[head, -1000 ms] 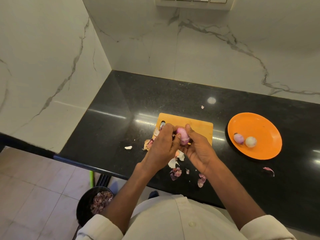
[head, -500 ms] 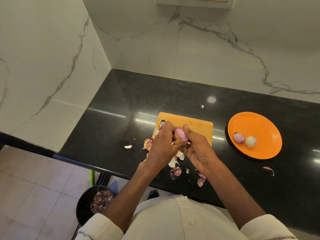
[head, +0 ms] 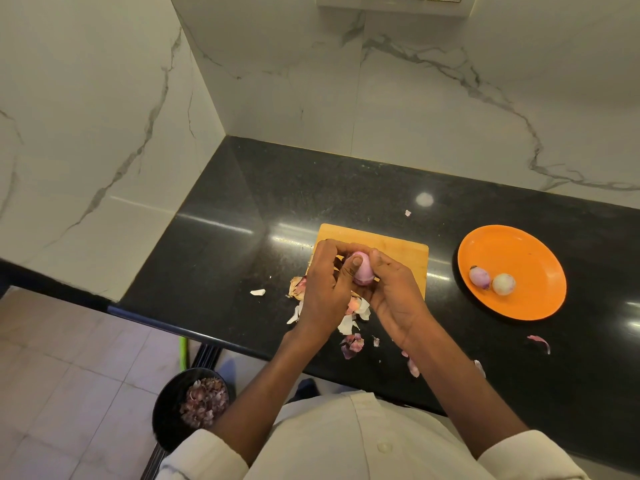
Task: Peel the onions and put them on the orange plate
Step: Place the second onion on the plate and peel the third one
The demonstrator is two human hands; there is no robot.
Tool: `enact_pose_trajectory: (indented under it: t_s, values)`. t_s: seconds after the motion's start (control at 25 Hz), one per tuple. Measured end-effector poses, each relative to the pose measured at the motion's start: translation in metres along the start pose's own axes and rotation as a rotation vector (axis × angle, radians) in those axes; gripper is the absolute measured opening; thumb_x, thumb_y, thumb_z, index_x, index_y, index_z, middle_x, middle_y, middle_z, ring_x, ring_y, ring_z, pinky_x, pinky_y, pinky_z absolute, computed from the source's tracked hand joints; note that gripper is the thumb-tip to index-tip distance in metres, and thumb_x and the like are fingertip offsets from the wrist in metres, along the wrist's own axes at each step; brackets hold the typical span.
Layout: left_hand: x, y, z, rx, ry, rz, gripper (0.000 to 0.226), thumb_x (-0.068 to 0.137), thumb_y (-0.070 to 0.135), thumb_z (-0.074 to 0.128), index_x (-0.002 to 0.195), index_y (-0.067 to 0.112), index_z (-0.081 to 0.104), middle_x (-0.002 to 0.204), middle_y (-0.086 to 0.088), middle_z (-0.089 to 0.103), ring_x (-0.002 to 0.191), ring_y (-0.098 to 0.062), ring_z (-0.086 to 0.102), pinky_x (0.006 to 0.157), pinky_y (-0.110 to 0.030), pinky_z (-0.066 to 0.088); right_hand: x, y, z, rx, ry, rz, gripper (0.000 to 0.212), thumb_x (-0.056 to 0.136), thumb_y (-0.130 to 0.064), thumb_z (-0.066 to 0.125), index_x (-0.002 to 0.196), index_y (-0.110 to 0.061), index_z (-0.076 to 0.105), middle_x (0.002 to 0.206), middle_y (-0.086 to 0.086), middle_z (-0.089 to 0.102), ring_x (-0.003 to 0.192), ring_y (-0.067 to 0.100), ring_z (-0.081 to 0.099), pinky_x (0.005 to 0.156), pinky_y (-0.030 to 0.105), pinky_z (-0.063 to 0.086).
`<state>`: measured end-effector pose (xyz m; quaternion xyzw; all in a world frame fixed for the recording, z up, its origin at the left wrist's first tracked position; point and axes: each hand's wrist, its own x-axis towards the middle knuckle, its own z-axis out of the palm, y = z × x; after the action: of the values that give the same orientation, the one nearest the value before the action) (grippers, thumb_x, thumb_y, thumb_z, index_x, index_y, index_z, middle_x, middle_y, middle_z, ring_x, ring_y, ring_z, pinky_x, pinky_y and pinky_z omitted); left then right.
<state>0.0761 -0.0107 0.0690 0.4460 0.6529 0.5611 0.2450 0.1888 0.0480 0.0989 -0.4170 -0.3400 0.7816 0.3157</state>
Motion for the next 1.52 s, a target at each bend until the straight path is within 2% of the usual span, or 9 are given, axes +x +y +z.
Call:
enact_pose_trajectory:
  t_s: [0.2,0.56,0.68,0.84,0.96,1.08,1.28,1.4,1.52]
  values:
    - [-0.002,-0.002,0.004,-0.069,0.125,-0.182,0.011,0.112,0.016,0.051,0.105,0.009,0.057,0.1,-0.008,0.065,0.092,-0.024,0.065,0.079,-0.044,0.059,-0.002,0.005,0.0,0.047,-0.012,-0.015,0.027,0.107,-0.016,0.053,0.127,-0.007,0.068,0.128,0.012,0.072,0.113,0.026,0.074,0.082,0.034,0.063]
    - [-0.006,0.006,0.009,-0.211,0.122,-0.278,0.029,0.106,0.045,0.061,0.115,0.018,0.064,0.114,-0.006,0.071,0.107,-0.021,0.071,0.095,-0.04,0.061,-0.002,0.007,-0.002,0.168,-0.05,-0.039,0.032,0.105,-0.003,0.052,0.136,-0.006,0.062,0.132,0.015,0.071,0.122,0.029,0.07,0.094,0.033,0.062]
    - [-0.006,0.005,0.008,-0.223,0.18,-0.252,0.016,0.11,0.025,0.058,0.105,0.012,0.066,0.1,-0.006,0.074,0.096,-0.028,0.072,0.085,-0.045,0.062,-0.004,0.007,-0.002,0.191,-0.065,-0.027,0.03,0.107,-0.009,0.052,0.134,-0.003,0.063,0.13,0.015,0.072,0.123,0.029,0.069,0.096,0.032,0.061]
    - [-0.004,0.006,0.003,-0.18,0.26,-0.269,0.017,0.112,0.024,0.054,0.102,0.013,0.063,0.096,-0.006,0.072,0.09,-0.023,0.071,0.077,-0.041,0.063,-0.007,0.006,0.0,0.047,-0.116,-0.023,0.04,0.095,-0.021,0.065,0.133,-0.007,0.067,0.13,0.012,0.073,0.118,0.023,0.071,0.09,0.029,0.06]
    - [-0.001,0.004,0.003,-0.276,0.309,-0.41,0.019,0.112,0.022,0.054,0.102,0.009,0.065,0.096,-0.009,0.073,0.087,-0.017,0.07,0.081,-0.038,0.062,-0.005,0.007,-0.001,0.093,-0.099,0.031,0.038,0.096,-0.009,0.063,0.134,-0.008,0.067,0.13,0.014,0.073,0.113,0.021,0.072,0.085,0.027,0.061]
    - [0.004,0.003,0.004,-0.497,0.358,-0.572,0.02,0.112,0.017,0.053,0.102,0.005,0.066,0.092,-0.011,0.073,0.085,-0.022,0.07,0.085,-0.042,0.064,-0.004,0.008,-0.006,0.253,-0.09,0.098,0.041,0.099,-0.008,0.056,0.14,-0.007,0.062,0.137,0.017,0.069,0.12,0.027,0.068,0.095,0.032,0.062]
    - [-0.006,-0.004,0.006,-0.464,0.189,-0.531,0.019,0.111,0.01,0.052,0.124,0.013,0.065,0.114,-0.016,0.075,0.107,-0.033,0.075,0.094,-0.047,0.063,-0.002,0.01,-0.008,0.211,-0.017,0.059,0.037,0.103,-0.01,0.056,0.138,-0.017,0.064,0.133,0.008,0.073,0.122,0.029,0.068,0.099,0.041,0.058]
    - [-0.01,-0.005,0.007,-0.549,0.125,-0.522,0.026,0.108,0.03,0.06,0.12,0.01,0.07,0.117,-0.021,0.075,0.113,-0.041,0.073,0.099,-0.052,0.061,-0.001,0.009,-0.008,0.173,0.03,0.031,0.034,0.101,-0.006,0.059,0.132,-0.018,0.067,0.133,0.008,0.073,0.117,0.024,0.072,0.095,0.038,0.058]
    - [-0.009,-0.002,0.007,-0.496,0.124,-0.498,0.024,0.101,0.025,0.07,0.116,0.006,0.068,0.114,-0.018,0.075,0.102,-0.027,0.075,0.09,-0.041,0.063,-0.002,0.012,-0.008,0.158,0.041,0.036,0.031,0.102,-0.005,0.06,0.13,-0.015,0.068,0.13,0.009,0.074,0.119,0.025,0.072,0.091,0.036,0.058]
